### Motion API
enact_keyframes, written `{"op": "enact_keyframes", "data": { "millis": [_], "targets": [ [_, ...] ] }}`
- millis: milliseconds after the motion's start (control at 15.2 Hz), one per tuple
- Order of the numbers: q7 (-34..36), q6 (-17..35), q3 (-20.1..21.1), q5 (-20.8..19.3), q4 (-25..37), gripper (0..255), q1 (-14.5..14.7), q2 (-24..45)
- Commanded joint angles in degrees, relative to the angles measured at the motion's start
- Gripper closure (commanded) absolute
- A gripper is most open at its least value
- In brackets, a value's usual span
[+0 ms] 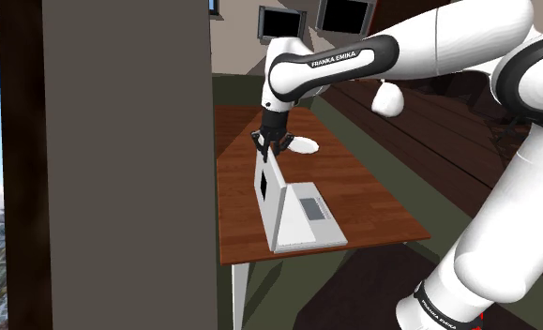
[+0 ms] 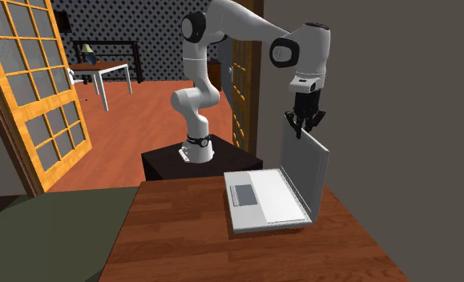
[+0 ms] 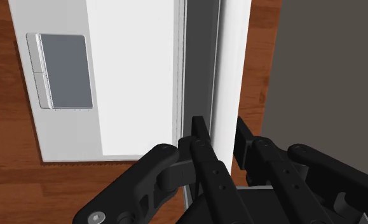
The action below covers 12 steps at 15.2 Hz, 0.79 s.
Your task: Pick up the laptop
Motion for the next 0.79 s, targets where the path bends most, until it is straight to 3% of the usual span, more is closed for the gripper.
{"op": "enact_keyframes", "data": {
  "millis": [0, 726],
  "targets": [
    [0.03, -1.10, 0.01, 0.06, 0.91, 255, 0.00, -0.26],
    [0.30, -9.32, -0.03, 0.20, 7.95, 255, -0.08, -1.47]
  ]
}}
